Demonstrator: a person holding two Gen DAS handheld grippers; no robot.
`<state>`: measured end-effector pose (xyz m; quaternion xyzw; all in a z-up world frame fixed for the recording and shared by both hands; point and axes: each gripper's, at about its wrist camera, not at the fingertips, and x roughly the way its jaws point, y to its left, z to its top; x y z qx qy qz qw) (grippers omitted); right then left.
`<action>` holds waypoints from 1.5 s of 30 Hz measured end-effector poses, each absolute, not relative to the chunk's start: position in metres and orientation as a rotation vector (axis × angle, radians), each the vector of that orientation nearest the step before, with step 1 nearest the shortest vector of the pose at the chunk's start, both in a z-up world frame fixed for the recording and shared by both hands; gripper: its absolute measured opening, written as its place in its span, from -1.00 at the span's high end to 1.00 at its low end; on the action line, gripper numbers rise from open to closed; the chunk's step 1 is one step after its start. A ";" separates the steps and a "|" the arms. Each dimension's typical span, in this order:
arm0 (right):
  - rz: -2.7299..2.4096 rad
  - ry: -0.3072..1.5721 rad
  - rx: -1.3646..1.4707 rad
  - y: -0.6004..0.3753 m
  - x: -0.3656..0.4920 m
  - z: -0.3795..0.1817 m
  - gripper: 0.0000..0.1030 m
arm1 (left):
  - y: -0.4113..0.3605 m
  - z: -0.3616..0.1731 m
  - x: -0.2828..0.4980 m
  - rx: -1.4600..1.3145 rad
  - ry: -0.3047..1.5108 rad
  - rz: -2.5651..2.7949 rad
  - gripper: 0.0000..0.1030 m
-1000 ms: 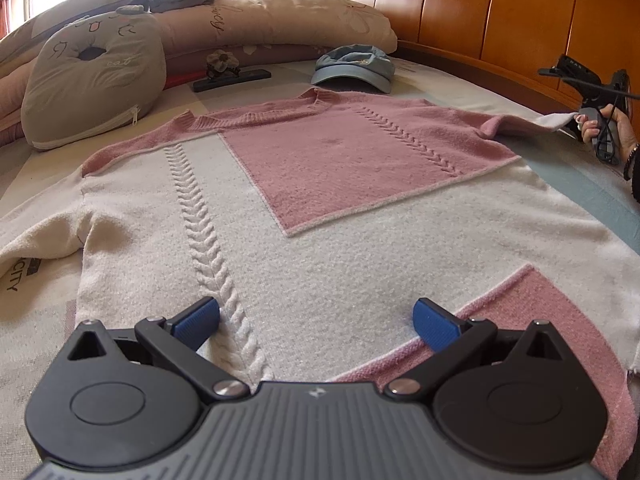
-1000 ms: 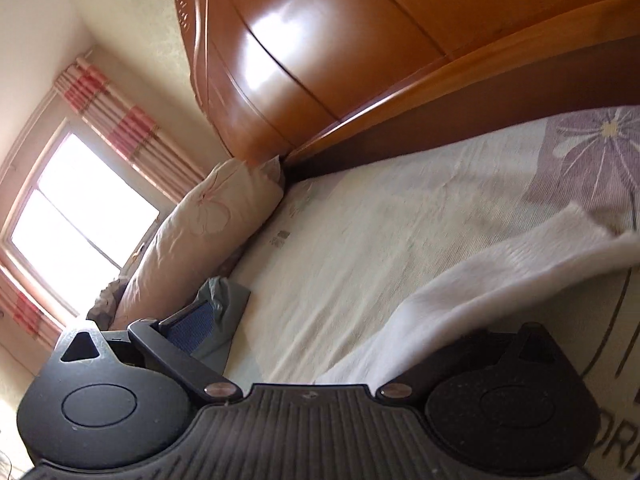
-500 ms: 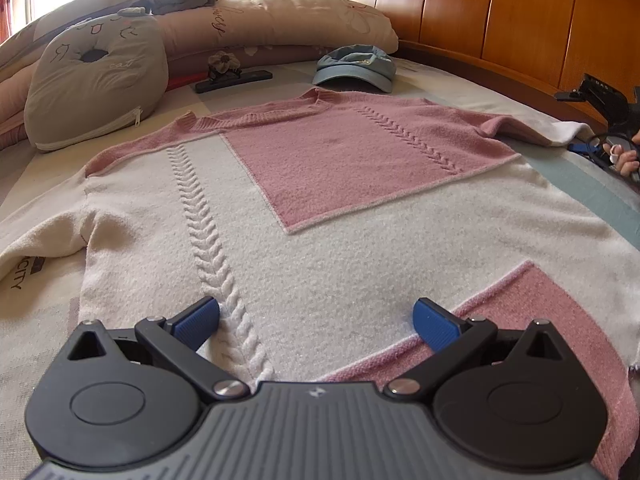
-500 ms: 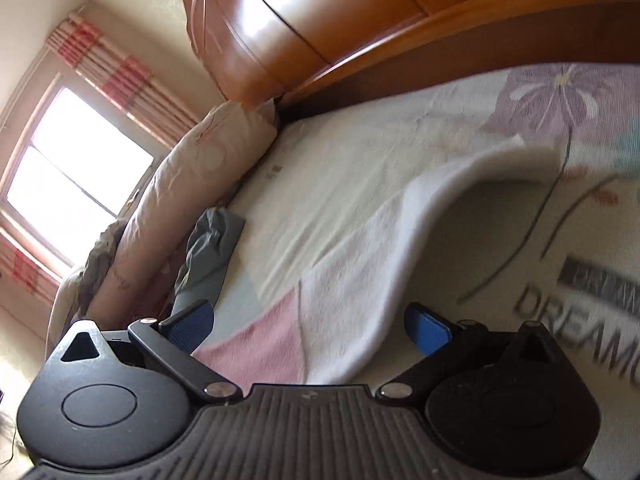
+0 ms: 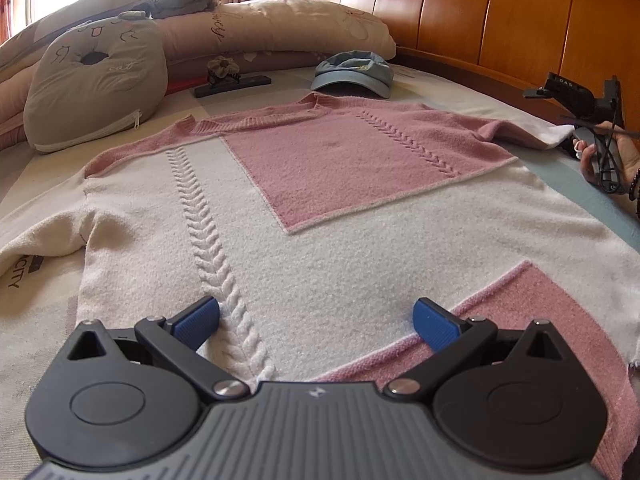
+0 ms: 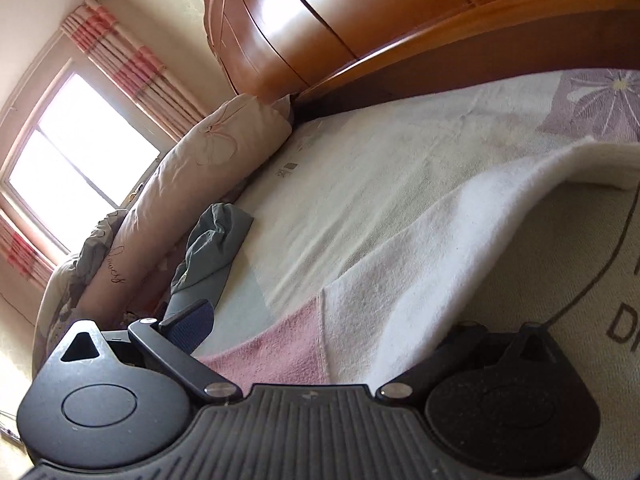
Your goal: Fold clothes
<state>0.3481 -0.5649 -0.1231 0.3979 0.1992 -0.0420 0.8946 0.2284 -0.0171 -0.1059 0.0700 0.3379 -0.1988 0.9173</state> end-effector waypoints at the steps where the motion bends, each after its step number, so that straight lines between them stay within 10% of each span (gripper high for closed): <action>1: -0.095 0.402 0.812 -0.565 0.348 -0.124 -1.00 | -0.017 -0.106 0.229 0.143 0.696 -0.410 -0.99; 7: -0.208 0.386 0.901 -0.580 0.345 -0.130 -0.66 | -0.015 -0.106 0.228 0.138 0.693 -0.413 -0.99; 12: -0.270 0.383 1.000 -0.603 0.329 -0.153 0.97 | -0.015 -0.106 0.228 0.137 0.692 -0.413 -0.99; 34: -0.303 0.452 0.750 -0.635 0.393 -0.110 0.85 | -0.019 -0.106 0.230 0.153 0.698 -0.401 -0.99; 45: -0.585 0.351 0.765 -0.656 0.318 -0.095 -0.07 | -0.017 -0.101 0.223 0.157 0.701 -0.407 -0.99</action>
